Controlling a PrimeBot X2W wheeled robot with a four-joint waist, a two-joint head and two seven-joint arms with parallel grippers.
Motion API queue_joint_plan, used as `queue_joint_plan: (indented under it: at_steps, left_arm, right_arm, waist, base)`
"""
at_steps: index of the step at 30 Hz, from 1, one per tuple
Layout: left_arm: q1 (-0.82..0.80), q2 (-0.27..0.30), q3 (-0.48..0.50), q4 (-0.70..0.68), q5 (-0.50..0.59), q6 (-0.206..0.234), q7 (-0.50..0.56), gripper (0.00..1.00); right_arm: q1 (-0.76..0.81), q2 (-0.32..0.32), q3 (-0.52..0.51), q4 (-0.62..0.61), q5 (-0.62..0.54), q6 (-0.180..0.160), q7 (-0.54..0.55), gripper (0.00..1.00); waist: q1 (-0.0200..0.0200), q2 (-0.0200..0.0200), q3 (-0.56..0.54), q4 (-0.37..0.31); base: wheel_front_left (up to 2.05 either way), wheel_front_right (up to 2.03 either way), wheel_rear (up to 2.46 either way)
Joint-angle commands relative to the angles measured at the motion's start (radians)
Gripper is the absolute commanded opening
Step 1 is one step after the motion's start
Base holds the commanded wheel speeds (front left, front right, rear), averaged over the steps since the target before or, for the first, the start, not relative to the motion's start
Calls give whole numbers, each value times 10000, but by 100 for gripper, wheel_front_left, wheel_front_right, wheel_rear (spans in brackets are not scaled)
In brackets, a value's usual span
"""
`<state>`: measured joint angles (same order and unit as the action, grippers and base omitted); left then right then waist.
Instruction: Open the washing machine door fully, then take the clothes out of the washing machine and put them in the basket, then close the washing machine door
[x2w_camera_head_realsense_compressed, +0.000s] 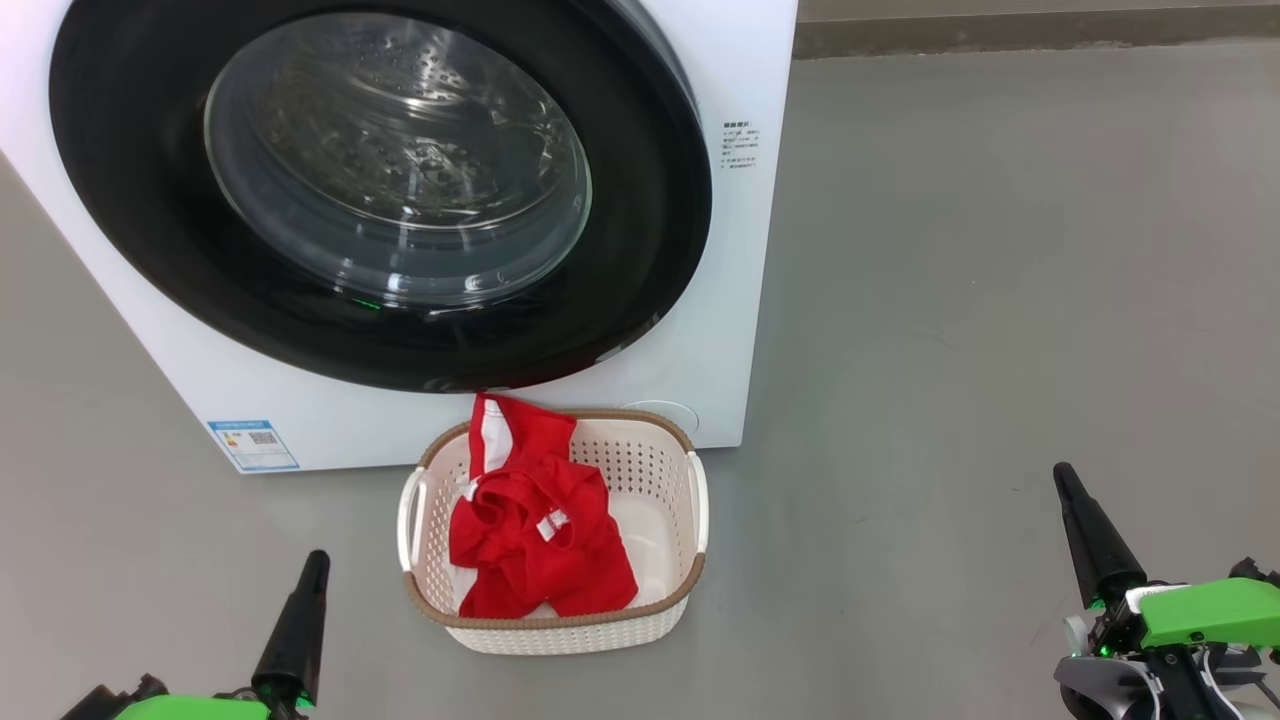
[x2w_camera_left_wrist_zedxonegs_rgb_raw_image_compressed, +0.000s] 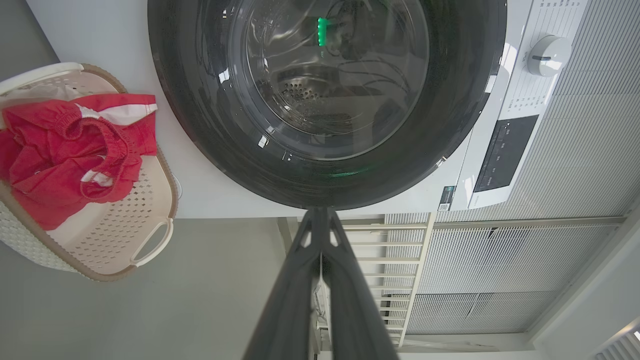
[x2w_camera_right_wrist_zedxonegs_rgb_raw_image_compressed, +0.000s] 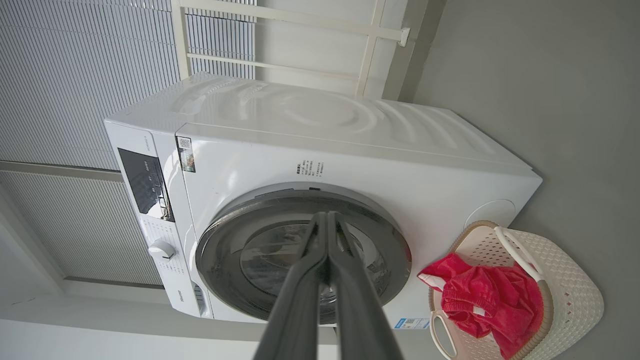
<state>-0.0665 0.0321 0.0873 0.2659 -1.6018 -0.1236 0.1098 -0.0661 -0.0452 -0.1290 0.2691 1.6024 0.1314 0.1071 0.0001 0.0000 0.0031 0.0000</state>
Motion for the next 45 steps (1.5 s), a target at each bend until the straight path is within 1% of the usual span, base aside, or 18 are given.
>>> queue_joint_plan:
  at_steps: [1,45]
  left_arm:
    - [-416,181,265,-205,-68,-71,35,0]
    - [-416,181,264,-207,-69,-71,34,0]
  right_arm:
    - [-418,-57,150,-244,60,-7,63,0]
    - [-419,-54,144,-243,56,-7,67,0]
  waist:
    - [0,0,0,0]
    - [0,0,0,0]
  base:
    - [0,0,0]
    - [0,0,0]
